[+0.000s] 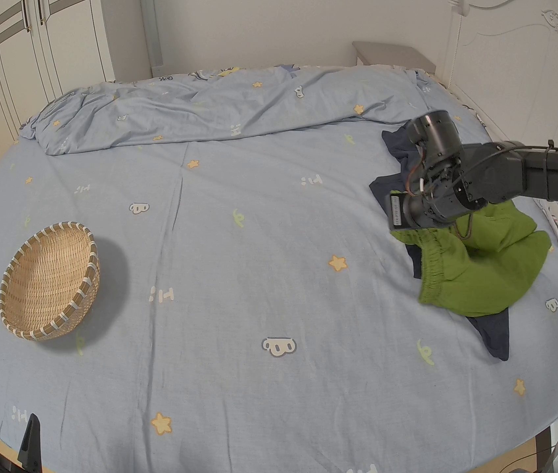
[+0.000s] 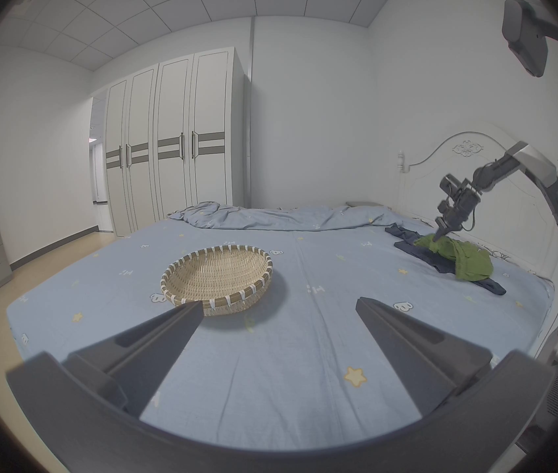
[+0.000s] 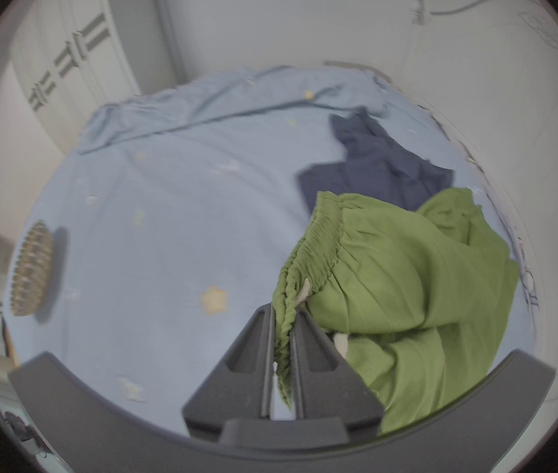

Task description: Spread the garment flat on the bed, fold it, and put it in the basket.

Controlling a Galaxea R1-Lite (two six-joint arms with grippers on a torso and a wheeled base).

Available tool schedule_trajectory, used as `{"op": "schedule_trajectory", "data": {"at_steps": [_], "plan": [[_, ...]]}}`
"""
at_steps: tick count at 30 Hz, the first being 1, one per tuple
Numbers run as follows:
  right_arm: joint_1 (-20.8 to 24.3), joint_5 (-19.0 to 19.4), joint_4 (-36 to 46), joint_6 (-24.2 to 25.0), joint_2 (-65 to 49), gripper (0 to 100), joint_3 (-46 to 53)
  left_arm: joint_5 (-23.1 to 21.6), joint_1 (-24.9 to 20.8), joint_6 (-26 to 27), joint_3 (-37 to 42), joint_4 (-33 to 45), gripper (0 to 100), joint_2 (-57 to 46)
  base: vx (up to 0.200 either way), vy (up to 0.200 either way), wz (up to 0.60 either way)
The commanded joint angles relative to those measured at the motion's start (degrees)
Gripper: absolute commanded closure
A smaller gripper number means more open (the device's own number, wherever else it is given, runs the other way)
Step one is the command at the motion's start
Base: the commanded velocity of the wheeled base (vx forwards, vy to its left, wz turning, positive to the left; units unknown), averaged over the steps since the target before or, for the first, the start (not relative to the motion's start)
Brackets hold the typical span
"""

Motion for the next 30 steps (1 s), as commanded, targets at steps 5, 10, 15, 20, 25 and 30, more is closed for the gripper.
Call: {"op": "schedule_trajectory", "data": {"at_steps": [5,10,15,20,25,30], "plan": [[21.08,0.47,3.85,3.88,-8.91,100,-7.37,0.01,0.00,-0.01,1.01,0.05,0,-0.93,0.000,0.000,0.00],[30.66,-1.02,4.82,5.11,-9.70,100,-10.36,0.01,0.00,-0.01,1.01,-0.04,0,-0.93,0.000,0.000,0.00],[33.65,-7.35,4.55,5.28,-9.61,100,-11.15,0.01,0.00,-0.01,1.01,-0.04,0,-0.93,0.000,0.000,0.00],[34.18,-7.35,4.64,6.25,-9.35,100,-9.92,0.01,0.00,-0.01,1.01,-0.04,0,-0.93,0.000,0.000,0.00],[33.91,-7.26,4.11,8.27,-6.45,100,-9.74,0.01,0.00,-0.01,1.01,-0.04,0,-0.93,0.000,0.000,0.00],[33.47,-7.61,-3.09,8.97,-0.21,100,-10.45,0.01,0.00,-0.01,1.01,-0.04,0,-0.93,0.000,0.000,0.00]]}}
